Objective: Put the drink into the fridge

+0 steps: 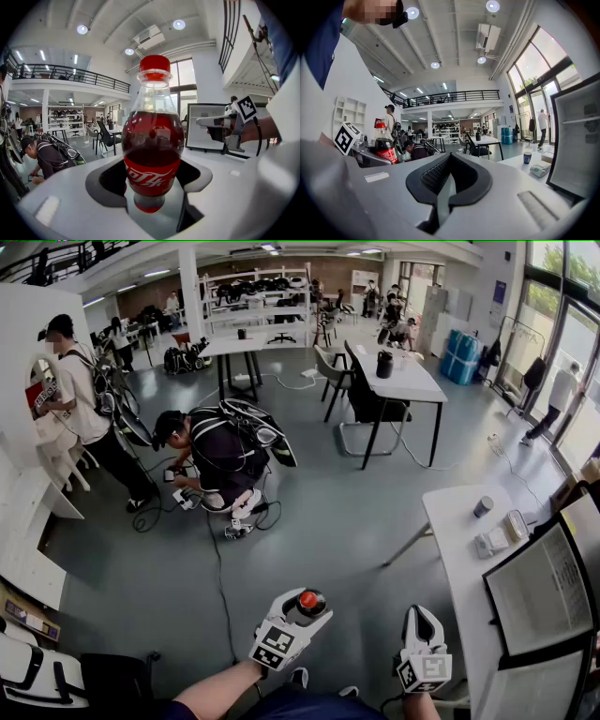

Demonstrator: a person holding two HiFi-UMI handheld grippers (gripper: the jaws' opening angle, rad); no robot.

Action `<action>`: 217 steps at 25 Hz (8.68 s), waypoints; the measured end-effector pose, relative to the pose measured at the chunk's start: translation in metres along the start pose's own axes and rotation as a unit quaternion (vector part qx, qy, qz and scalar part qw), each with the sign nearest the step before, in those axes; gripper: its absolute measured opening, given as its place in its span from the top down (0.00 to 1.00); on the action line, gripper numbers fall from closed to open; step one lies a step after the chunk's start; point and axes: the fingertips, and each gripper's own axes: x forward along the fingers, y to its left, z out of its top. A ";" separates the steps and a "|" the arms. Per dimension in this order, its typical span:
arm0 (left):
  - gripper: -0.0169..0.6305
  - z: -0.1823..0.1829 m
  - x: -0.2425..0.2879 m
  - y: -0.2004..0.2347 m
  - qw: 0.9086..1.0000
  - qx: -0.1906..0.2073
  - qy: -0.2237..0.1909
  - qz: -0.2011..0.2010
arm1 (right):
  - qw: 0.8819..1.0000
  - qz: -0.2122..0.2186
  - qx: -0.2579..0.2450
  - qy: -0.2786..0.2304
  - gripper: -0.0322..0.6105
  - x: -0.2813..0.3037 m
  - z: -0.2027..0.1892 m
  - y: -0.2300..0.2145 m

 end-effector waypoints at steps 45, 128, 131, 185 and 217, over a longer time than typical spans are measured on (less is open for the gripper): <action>0.49 0.089 0.187 -0.172 0.996 0.026 -0.043 -0.078 | 0.996 -0.069 0.024 -0.053 0.94 -0.046 0.008 -0.221; 0.49 0.101 0.572 -0.528 0.856 0.208 0.040 -0.472 | 0.834 -0.531 0.147 0.020 0.94 -0.213 -0.079 -0.398; 0.49 0.101 0.580 -0.535 0.856 0.209 0.040 -0.471 | 0.833 -0.533 0.150 0.022 0.94 -0.216 -0.081 -0.397; 0.49 0.128 0.558 -0.527 0.868 0.173 0.005 -0.466 | 0.847 -0.507 0.157 0.029 0.94 -0.207 -0.084 -0.389; 0.96 0.222 0.401 -0.371 0.910 0.035 -0.104 -0.401 | 0.903 -0.414 0.082 -0.079 0.94 -0.156 0.026 -0.414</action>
